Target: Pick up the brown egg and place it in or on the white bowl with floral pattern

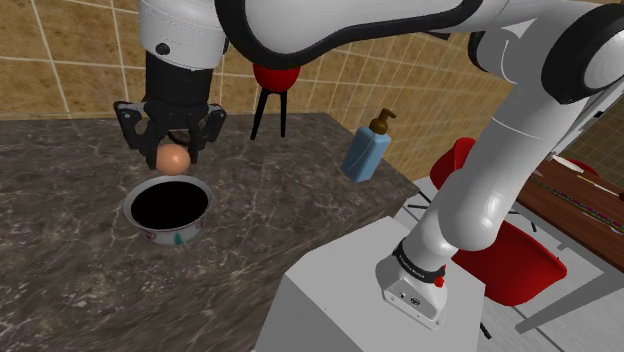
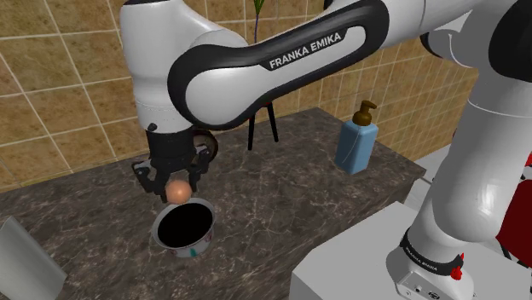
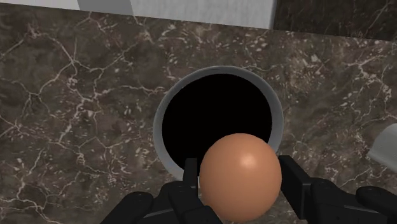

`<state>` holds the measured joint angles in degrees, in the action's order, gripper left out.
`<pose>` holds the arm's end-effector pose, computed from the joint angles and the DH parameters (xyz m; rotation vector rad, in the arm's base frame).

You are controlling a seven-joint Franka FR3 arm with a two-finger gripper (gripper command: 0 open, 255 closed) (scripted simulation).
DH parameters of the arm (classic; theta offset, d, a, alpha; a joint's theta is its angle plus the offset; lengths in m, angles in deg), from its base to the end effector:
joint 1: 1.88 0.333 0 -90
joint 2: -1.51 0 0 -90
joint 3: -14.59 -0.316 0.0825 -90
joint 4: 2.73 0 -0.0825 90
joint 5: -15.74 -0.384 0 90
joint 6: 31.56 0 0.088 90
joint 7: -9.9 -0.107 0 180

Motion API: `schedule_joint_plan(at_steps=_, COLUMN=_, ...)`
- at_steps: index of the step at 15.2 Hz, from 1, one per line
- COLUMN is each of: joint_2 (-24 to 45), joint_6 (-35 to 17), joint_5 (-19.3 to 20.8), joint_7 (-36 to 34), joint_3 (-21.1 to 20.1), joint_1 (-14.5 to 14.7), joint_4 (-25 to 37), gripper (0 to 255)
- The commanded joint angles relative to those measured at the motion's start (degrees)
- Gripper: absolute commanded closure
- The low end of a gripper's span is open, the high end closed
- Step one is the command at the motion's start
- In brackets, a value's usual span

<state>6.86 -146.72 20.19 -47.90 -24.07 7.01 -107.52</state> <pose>0.4126 0.4281 0.4980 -3.0521 0.2370 -0.1179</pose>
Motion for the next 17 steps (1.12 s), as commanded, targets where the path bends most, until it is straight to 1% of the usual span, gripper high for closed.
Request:
schedule_joint_plan(at_steps=1, joint_2=0.17, joint_6=-1.52, joint_5=0.18, joint_7=-0.22, joint_3=0.01, joint_1=0.04, joint_4=-1.37, gripper=255)
schedule_joint_plan(at_steps=11, joint_2=2.62, joint_6=-8.69, joint_5=2.32, joint_7=-1.72, joint_3=0.29, joint_1=0.43, joint_4=-6.69, gripper=255)
schedule_joint_plan(at_steps=17, joint_2=2.62, joint_6=-8.69, joint_5=2.32, joint_7=-1.72, joint_3=0.28, joint_1=0.42, joint_4=-6.69, gripper=255)
